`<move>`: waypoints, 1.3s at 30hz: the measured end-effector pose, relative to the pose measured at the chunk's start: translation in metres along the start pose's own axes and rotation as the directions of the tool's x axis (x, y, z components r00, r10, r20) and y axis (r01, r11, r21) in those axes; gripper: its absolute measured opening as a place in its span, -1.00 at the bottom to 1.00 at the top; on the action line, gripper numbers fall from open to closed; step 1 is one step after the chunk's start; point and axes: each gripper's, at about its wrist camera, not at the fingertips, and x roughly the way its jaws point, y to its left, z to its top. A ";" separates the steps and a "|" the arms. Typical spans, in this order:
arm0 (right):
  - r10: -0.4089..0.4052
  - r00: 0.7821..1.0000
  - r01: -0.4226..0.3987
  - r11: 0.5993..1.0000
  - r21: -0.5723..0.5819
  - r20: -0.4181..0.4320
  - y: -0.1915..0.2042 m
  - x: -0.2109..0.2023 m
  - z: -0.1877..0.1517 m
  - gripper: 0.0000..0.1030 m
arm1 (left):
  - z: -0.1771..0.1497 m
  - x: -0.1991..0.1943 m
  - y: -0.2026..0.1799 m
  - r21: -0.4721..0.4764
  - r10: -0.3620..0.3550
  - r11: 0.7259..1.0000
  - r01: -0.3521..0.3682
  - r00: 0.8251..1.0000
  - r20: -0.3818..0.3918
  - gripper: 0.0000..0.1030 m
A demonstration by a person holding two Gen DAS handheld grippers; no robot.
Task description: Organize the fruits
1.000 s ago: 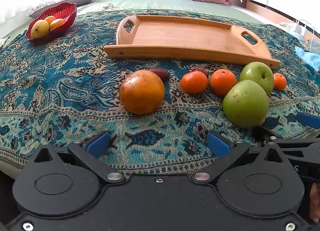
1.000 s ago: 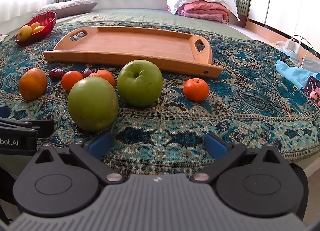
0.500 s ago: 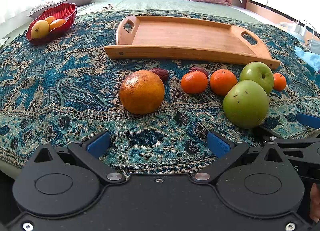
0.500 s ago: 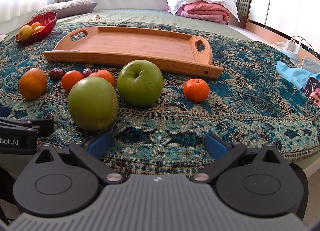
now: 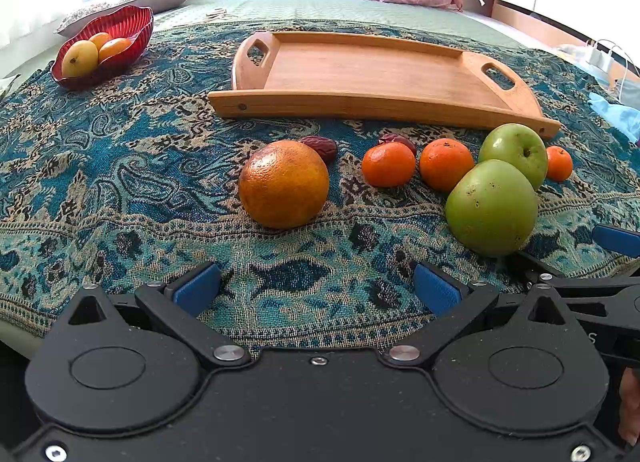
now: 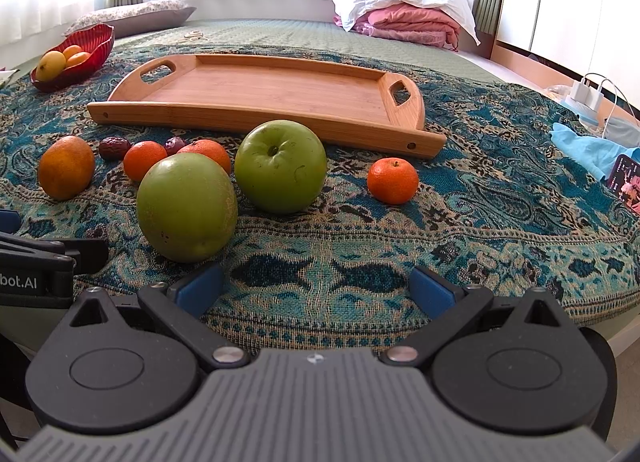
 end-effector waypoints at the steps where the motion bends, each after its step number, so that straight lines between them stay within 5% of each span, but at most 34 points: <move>1: 0.000 1.000 0.000 1.000 0.000 0.000 0.000 0.000 0.000 1.00 | 0.000 0.000 0.000 0.000 0.000 1.000 0.000 1.000 0.000 1.00; 39: -0.003 1.000 0.003 1.000 0.001 0.013 0.001 0.001 -0.002 1.00 | 0.002 -0.002 0.001 0.010 -0.006 1.000 0.006 1.000 0.008 1.00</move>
